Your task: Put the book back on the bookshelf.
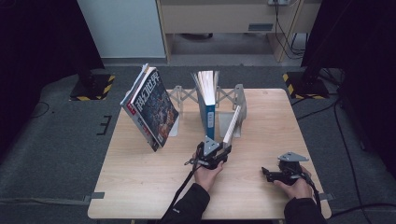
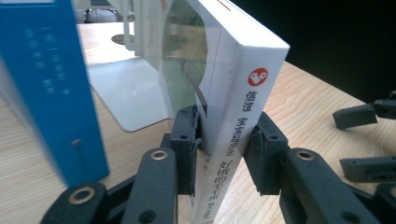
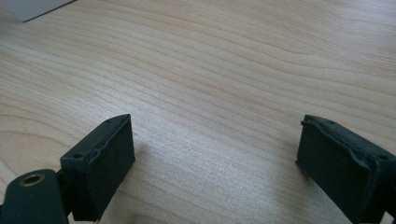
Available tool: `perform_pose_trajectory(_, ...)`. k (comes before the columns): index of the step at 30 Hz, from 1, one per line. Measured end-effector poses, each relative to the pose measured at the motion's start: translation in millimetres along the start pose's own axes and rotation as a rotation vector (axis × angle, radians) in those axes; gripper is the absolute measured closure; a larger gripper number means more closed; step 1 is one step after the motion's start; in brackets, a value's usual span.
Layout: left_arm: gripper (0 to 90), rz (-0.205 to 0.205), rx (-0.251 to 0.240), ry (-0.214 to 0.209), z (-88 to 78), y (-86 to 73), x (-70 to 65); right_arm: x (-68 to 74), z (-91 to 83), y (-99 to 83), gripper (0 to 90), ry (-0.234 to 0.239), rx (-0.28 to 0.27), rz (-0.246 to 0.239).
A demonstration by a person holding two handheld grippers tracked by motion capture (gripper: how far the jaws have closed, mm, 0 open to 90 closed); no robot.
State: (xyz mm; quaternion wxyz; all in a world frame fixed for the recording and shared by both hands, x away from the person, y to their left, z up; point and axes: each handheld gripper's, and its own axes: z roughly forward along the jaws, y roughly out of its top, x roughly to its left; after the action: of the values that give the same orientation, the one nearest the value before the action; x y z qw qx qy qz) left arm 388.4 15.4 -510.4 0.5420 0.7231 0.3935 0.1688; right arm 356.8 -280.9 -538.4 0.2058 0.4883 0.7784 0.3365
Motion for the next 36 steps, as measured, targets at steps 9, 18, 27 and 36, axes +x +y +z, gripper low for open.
perform_pose_trajectory(9, 62.5, 0.008, -0.005, -0.036, 8.1, 0.4, 1.9, -0.1, 0.1, 0.0, 11.3, 0.000, 0.000, -0.001)
perform_pose_trajectory(18, 63.3, 0.045, 0.008, -0.071, -1.8, 3.8, -0.4, -0.1, 0.2, 0.1, 11.3, 0.001, 0.000, -0.001)
perform_pose_trajectory(27, 63.7, 0.072, 0.050, -0.086, 7.6, 15.4, -2.9, -0.1, 0.2, 0.1, 11.2, 0.000, 0.000, -0.001)
perform_pose_trajectory(36, 63.7, 0.087, 0.066, -0.073, 20.4, 23.7, -0.9, -0.1, 0.3, 0.1, 11.2, 0.000, 0.000, -0.002)
